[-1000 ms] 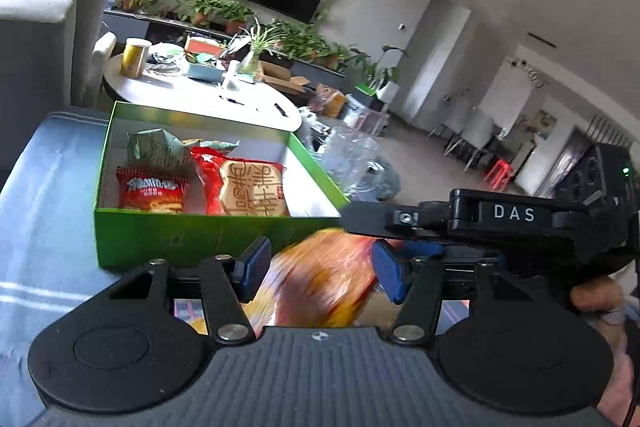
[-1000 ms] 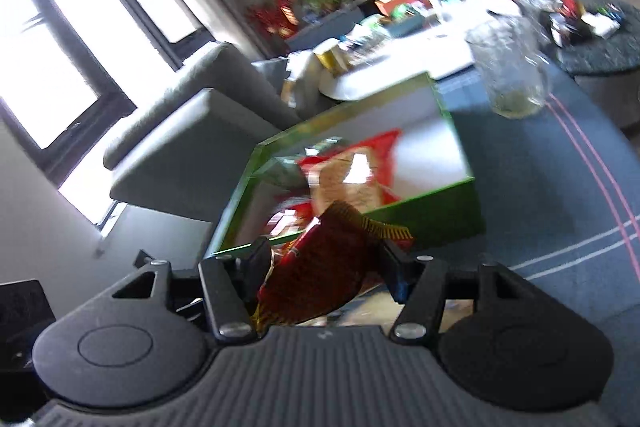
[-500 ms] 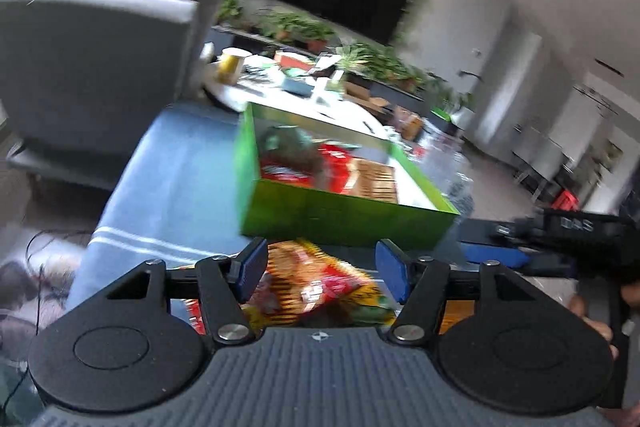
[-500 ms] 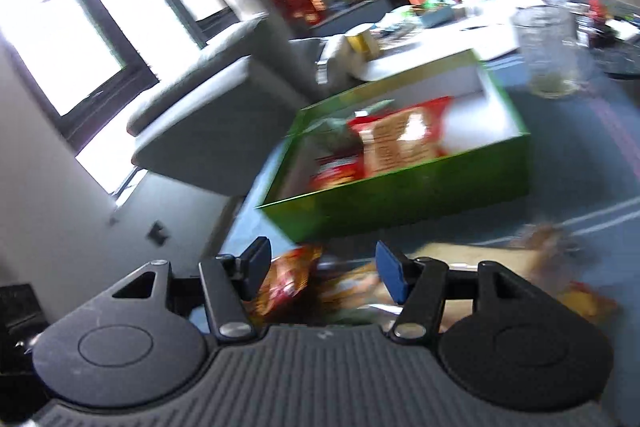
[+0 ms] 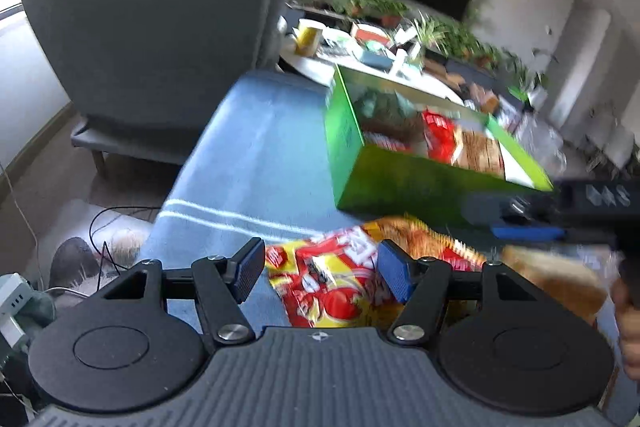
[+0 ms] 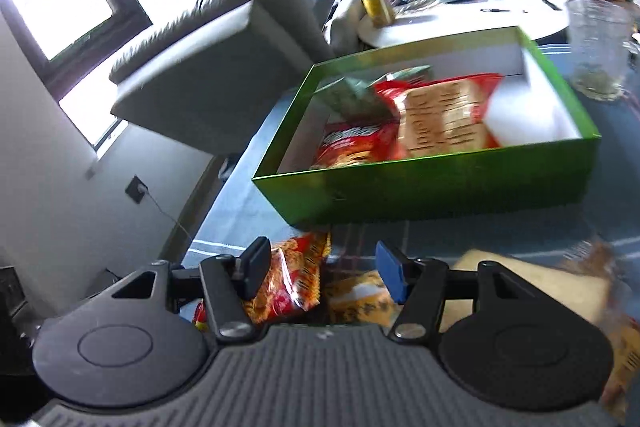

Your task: Organize snacks

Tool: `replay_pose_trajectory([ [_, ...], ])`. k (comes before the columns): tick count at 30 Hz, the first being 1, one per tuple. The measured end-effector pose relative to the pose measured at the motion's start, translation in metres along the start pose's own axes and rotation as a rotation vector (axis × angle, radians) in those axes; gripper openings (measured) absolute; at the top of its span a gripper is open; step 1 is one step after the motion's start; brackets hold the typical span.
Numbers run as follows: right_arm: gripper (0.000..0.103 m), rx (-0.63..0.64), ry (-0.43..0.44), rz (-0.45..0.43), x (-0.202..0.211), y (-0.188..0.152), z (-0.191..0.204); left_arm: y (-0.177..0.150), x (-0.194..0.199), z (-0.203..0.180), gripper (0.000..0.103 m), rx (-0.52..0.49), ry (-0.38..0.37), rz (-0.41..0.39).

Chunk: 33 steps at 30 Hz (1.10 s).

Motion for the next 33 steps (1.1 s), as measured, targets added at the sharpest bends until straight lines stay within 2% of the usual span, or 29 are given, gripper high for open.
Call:
replay_pose_trajectory([
  [2, 0.063, 0.020, -0.001, 0.019, -0.011, 0.001, 0.007, -0.009, -0.008, -0.007, 0.060, -0.042, -0.013, 0.059],
  [5, 0.063, 0.057, -0.016, 0.039, -0.021, -0.001, 0.015, -0.024, -0.020, -0.013, 0.061, -0.101, 0.010, 0.120],
  [8, 0.063, 0.093, -0.042, 0.055, -0.030, -0.003, 0.020, -0.031, -0.020, -0.020, 0.061, -0.177, 0.020, 0.113],
  [12, 0.063, 0.123, -0.062, 0.072, -0.040, -0.003, 0.023, -0.028, -0.011, -0.017, 0.061, -0.120, -0.052, 0.116],
  [18, 0.064, 0.198, -0.096, 0.068, -0.042, -0.008, 0.025, -0.010, 0.014, -0.007, 0.061, 0.004, -0.094, 0.030],
  [20, 0.064, 0.222, -0.109, 0.063, -0.042, -0.010, 0.027, -0.004, 0.017, -0.001, 0.062, 0.069, -0.091, -0.001],
  [23, 0.064, 0.225, -0.116, 0.060, -0.042, -0.012, 0.026, 0.000, 0.008, 0.011, 0.062, 0.127, -0.025, -0.012],
  [25, 0.064, 0.222, -0.114, 0.058, -0.042, -0.012, 0.026, 0.001, -0.001, 0.015, 0.062, 0.141, 0.014, -0.009],
  [27, 0.064, 0.219, -0.111, 0.056, -0.041, -0.014, 0.024, 0.000, -0.008, 0.014, 0.063, 0.140, 0.011, -0.005],
  [33, 0.066, 0.193, -0.091, 0.082, -0.033, -0.017, 0.014, -0.003, -0.017, 0.002, 0.064, 0.032, 0.024, 0.015],
])
Point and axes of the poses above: each gripper's, at about its wrist camera, not at the fingertips, and x roughly against the way its jaws point, z to its left, y to its top, the point moved 4 cm from there along -x, roughly the way its jaws point, and after that the axes turned 12 degrees about -y, right-handed, at the moved point
